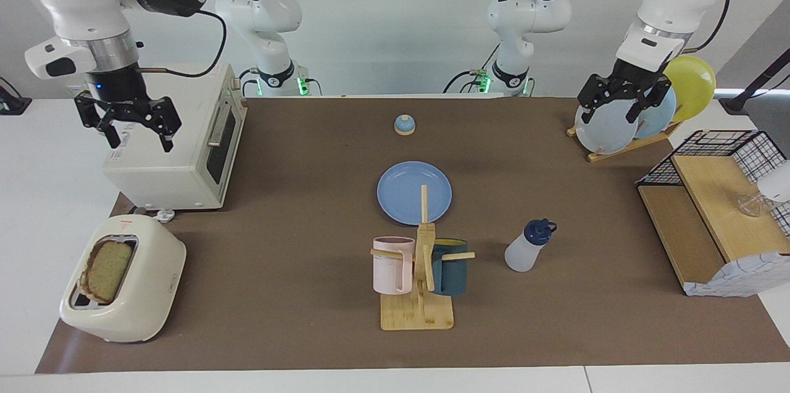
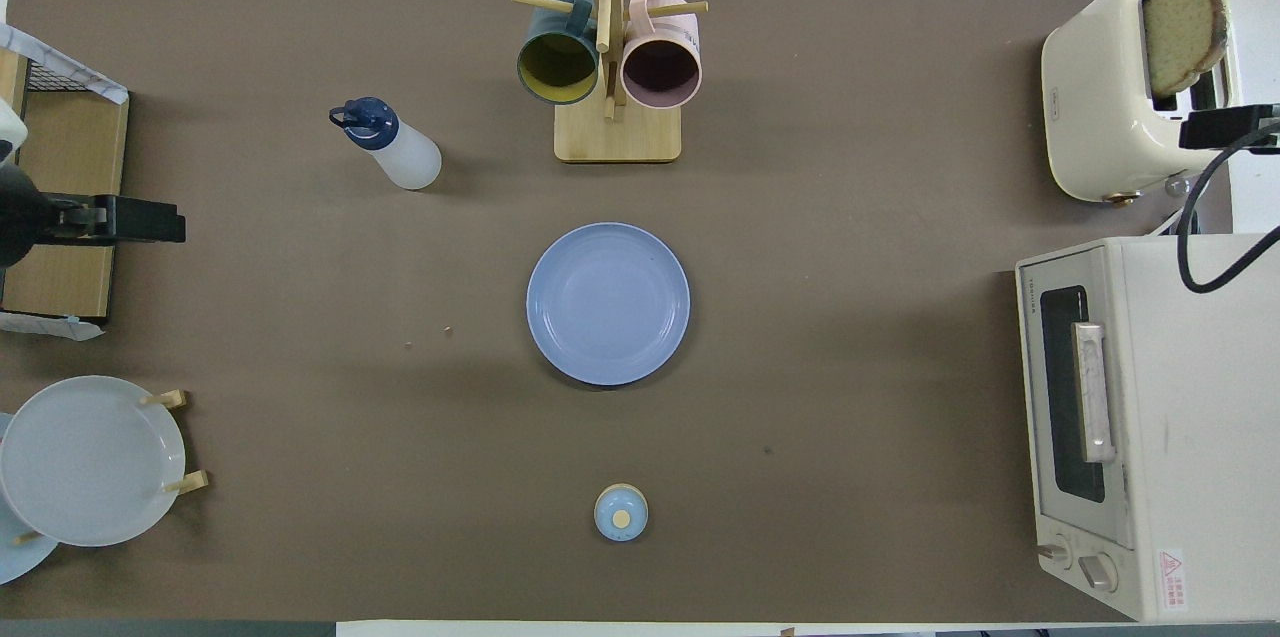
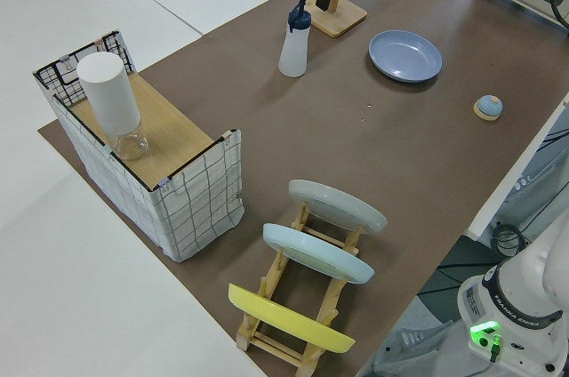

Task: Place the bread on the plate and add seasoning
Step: 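Reach the left gripper toward the white bottle with blue cap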

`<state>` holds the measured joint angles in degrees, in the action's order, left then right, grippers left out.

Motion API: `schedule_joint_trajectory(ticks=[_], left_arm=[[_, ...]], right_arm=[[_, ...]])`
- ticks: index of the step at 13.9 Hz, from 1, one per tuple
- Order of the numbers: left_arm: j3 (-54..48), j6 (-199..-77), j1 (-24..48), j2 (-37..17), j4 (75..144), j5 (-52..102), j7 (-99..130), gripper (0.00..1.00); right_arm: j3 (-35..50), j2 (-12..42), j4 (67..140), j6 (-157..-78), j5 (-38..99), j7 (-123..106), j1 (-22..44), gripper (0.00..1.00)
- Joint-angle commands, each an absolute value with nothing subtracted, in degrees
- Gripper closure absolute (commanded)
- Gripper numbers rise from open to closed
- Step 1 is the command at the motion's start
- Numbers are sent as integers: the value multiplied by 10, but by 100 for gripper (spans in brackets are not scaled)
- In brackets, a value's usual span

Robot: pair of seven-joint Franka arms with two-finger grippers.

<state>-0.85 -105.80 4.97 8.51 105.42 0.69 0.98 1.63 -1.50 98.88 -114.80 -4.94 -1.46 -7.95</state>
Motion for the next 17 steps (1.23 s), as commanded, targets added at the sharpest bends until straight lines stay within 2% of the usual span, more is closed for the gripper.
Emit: schedule_joint_trajectory(ticks=[1,3,7,12,17], left_arm=[[-9,-1181,71,128,1160,3,14,0],[-9,-1251,86,124,1194,2,15,0],[-9,-1458,117,106,1308,2,11,0],[-8,-1656,163,48,1391,3,17,0],[-7,-1828,166,-39,1412,4,72,0]], right_arm=[[19,10,998,-1215,-60,-39,-112,0],[19,32,998,-1250,-61,-50,-129,0],[19,83,997,-1323,-61,-62,-142,0],[19,124,972,-1375,-66,-78,-141,0],[18,146,960,-1427,-72,-91,-142,0]])
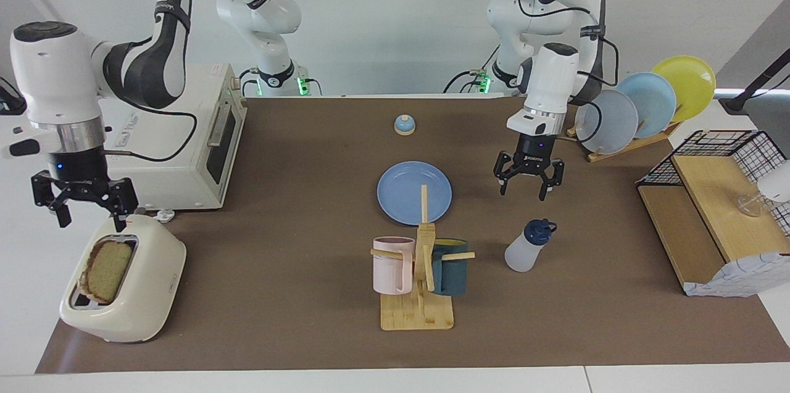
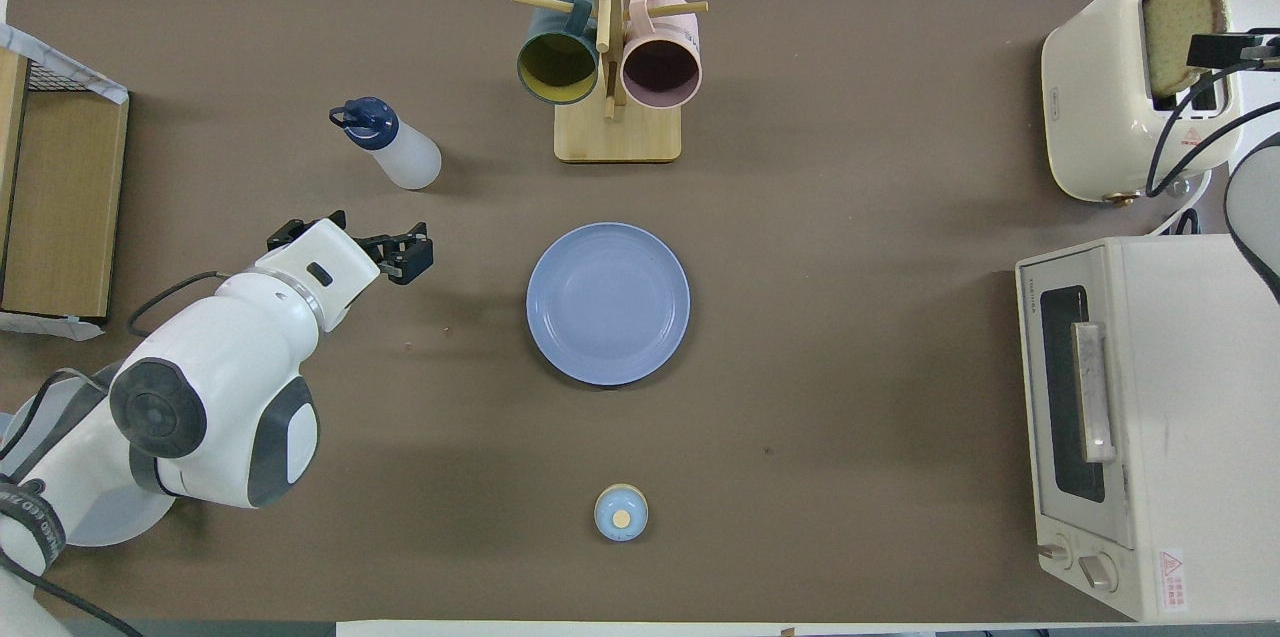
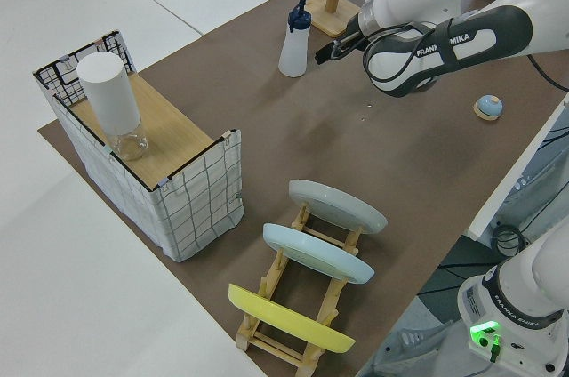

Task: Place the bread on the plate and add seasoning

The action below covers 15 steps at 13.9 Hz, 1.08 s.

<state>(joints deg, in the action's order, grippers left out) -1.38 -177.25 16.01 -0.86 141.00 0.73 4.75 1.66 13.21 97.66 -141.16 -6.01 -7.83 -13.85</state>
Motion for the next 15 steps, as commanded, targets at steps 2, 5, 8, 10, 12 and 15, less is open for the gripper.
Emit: schedule_joint_trajectory(ticks=[2,5,8,10,12,15], left_arm=[[-5,-1896,177,-84,1407,17,74,0],[-4,-1920,178,-115,1381,26,71,0],[3,-1920,184,-130,1357,26,68,0],[21,-1918,202,-137,1347,26,68,0],[74,-1918,248,-159,1329,27,68,0],[222,-1918,384,-197,1295,49,70,0]], right_arm=[[19,164,959,-1456,-69,-91,-144,0],[19,175,959,-1462,-65,-91,-142,0],[19,177,963,-1472,-65,-92,-138,17],[19,178,966,-1473,-65,-93,-138,26],[19,187,963,-1473,-68,-95,-139,35],[19,189,965,-1474,-70,-99,-137,53]])
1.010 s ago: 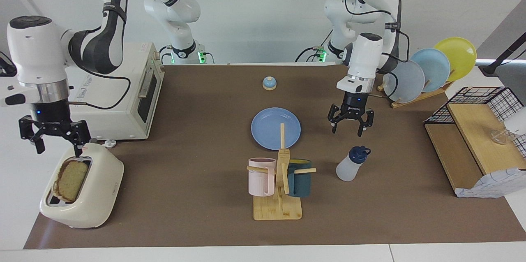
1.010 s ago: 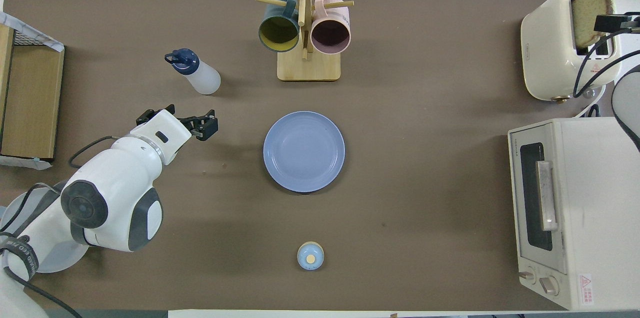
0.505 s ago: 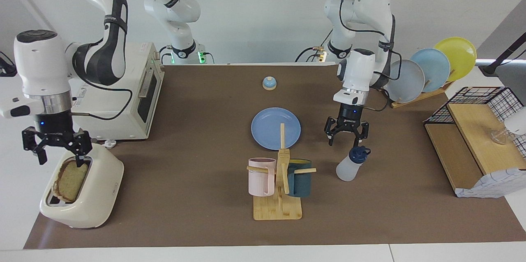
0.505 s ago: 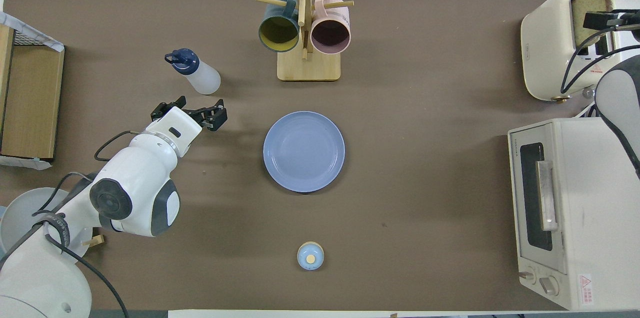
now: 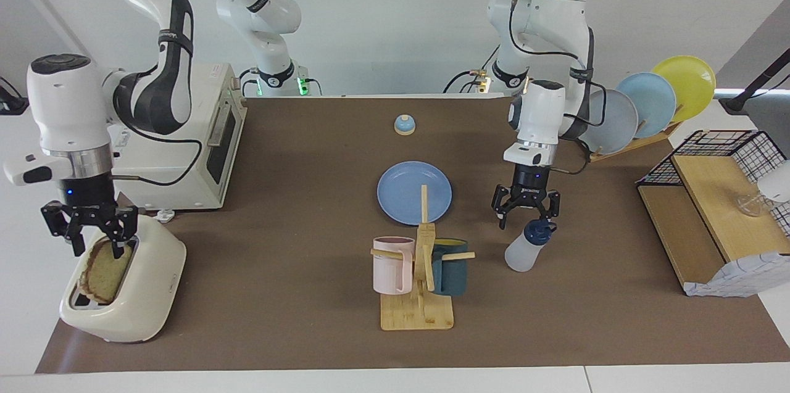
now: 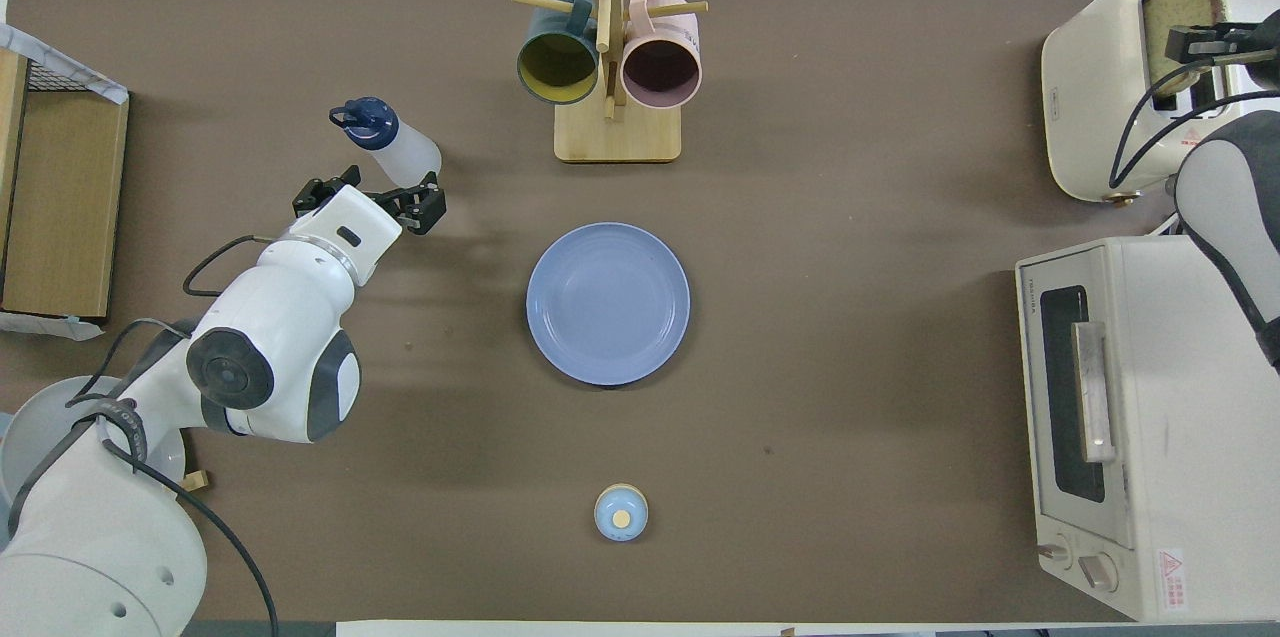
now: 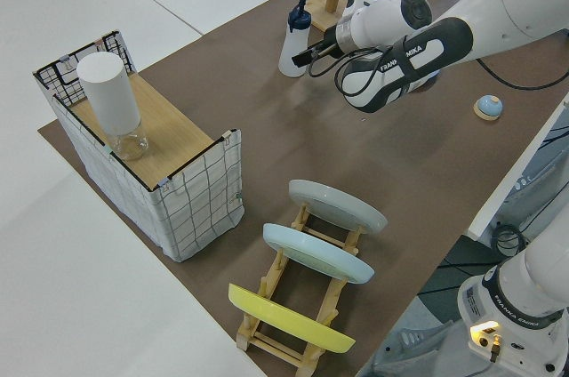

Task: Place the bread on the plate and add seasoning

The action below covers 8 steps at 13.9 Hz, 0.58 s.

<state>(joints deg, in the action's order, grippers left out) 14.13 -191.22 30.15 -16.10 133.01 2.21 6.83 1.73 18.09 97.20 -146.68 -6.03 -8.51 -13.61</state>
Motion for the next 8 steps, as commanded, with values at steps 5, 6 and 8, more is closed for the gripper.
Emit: schedule_joint_trajectory(ticks=[5,6,8], left_arm=[[232,-1924,407,-222,1273,92,72,0],[233,-1925,407,-228,1271,94,72,0],[232,-1927,407,-233,1260,95,73,0]], right_arm=[[19,186,959,-1463,-72,-136,-136,100],[19,185,959,-1461,-73,-141,-136,100],[20,185,935,-1429,-74,-149,-134,100]])
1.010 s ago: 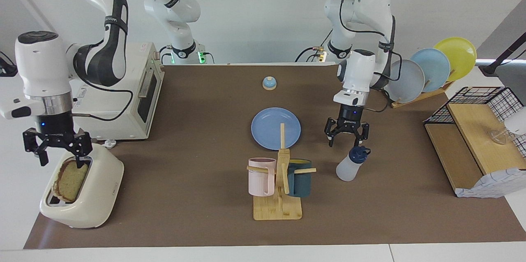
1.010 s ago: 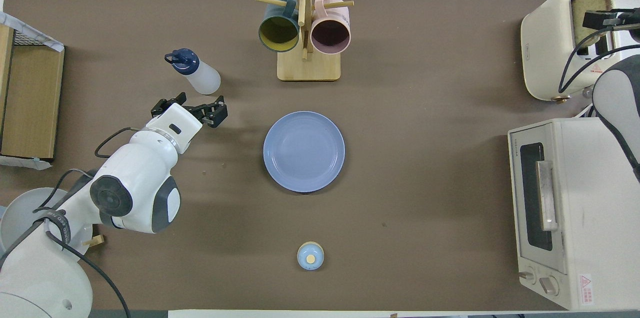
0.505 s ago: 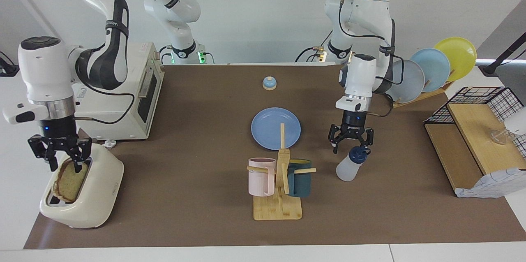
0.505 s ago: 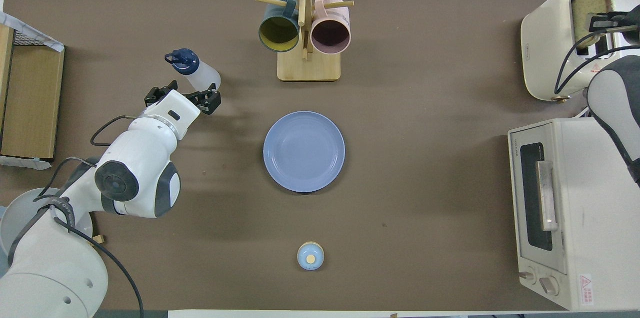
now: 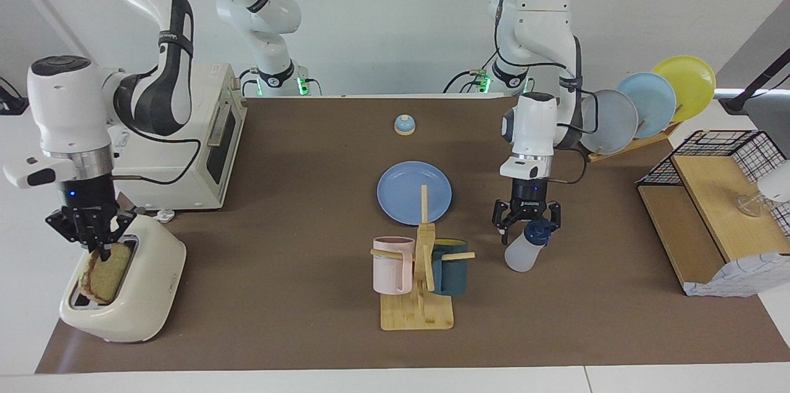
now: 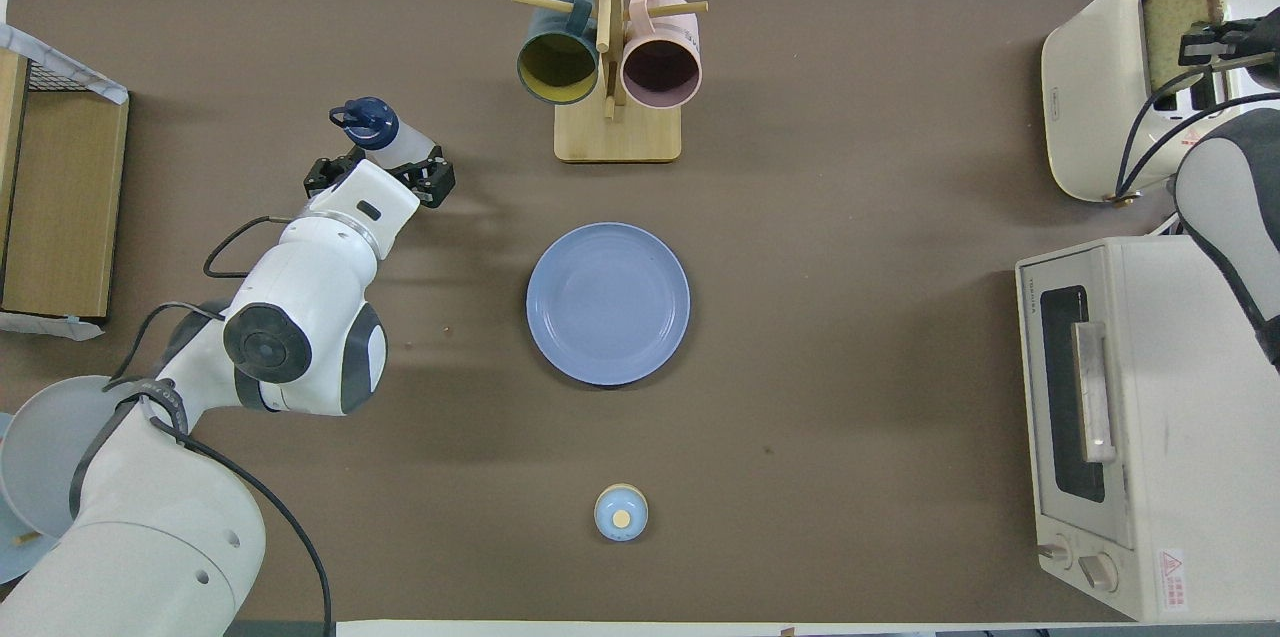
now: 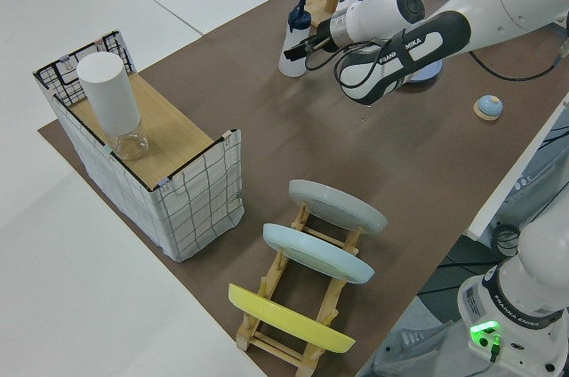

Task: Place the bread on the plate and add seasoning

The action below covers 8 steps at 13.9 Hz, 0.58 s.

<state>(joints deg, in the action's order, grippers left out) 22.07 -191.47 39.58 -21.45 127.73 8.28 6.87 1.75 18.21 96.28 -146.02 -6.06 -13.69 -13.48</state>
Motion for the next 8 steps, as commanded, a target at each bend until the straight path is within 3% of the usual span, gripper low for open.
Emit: schedule_joint_trajectory(ticks=[1,4,8], left_arm=[[232,-1928,407,-235,1260,95,74,0],[231,-1959,406,-259,1259,100,76,0],[229,-1975,406,-262,1259,109,80,0]], right_arm=[[20,184,917,-1402,-74,-157,-134,100],[21,178,859,-1295,-86,-161,-115,100],[22,124,855,-1191,-142,-160,-58,100]])
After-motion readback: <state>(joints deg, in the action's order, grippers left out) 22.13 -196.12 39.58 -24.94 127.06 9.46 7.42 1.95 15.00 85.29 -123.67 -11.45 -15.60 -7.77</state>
